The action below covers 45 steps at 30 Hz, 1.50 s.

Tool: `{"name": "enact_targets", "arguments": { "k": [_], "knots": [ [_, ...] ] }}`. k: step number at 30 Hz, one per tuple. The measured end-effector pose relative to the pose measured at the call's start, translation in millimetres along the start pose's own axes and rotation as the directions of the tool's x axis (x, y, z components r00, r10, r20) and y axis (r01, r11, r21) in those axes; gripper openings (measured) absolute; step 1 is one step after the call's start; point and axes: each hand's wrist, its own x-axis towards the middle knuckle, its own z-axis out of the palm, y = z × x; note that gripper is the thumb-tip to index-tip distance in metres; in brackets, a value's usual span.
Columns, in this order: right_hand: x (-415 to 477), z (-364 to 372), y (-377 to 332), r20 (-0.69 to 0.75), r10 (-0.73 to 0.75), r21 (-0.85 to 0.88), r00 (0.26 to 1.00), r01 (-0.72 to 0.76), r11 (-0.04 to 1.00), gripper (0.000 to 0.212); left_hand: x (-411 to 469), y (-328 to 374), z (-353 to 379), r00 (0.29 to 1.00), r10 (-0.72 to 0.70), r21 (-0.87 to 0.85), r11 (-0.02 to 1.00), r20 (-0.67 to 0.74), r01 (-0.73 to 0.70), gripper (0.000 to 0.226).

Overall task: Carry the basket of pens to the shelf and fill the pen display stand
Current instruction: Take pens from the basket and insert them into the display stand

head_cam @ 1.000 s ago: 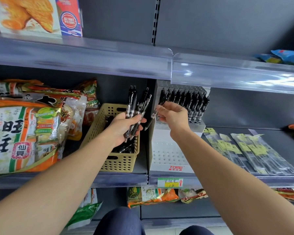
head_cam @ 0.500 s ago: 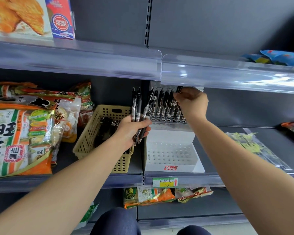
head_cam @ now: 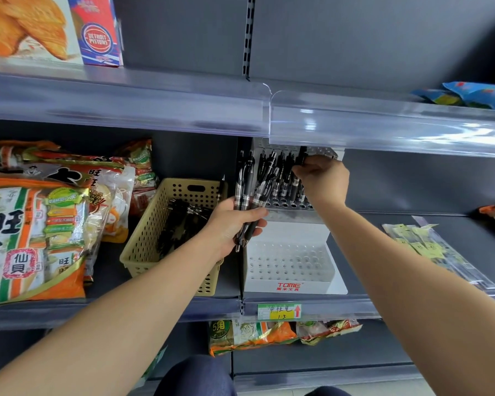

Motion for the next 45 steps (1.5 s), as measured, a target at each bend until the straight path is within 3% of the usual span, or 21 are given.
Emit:
{"name": "enact_targets", "arguments": {
  "k": [7, 11, 23, 30, 38, 45],
  "knots": [
    [-6, 7, 2, -0.021, -0.031, -0.219, 0.999, 0.026, 0.975, 0.014, 2, 2, -1, 1.0, 0.0, 0.01, 1.0, 0.008, -0.001, 0.015],
    [-10, 7, 11, -0.011, 0.048, -0.323, 0.999, -0.049, 0.945, 0.02, 3, 2, -3, 1.0, 0.003, 0.016, 1.0, 0.017, -0.003, 0.016],
    [-9, 7, 19, -0.008, 0.065, -0.31, 0.998, -0.064, 0.948, 0.018, 5, 0, -2, 1.0, 0.006, 0.01, 1.0, 0.023, -0.006, 0.014],
    [-11, 15, 20, -0.094, 0.023, -0.293, 0.995, -0.05, 0.955, 0.025, 5, 1, -1, 1.0, 0.006, -0.002, 1.0, 0.018, -0.006, 0.014],
    [-10, 14, 12, -0.107, 0.132, -0.181, 0.985, -0.15, 0.972, 0.017, 6, 2, -2, 1.0, 0.013, 0.009, 1.0, 0.014, -0.013, 0.013],
    [-9, 13, 12, -0.089, 0.118, -0.21, 0.989, -0.134, 0.968, 0.017, 6, 2, -3, 1.0, 0.015, 0.008, 1.0, 0.019, -0.015, 0.013]
  ]
}}
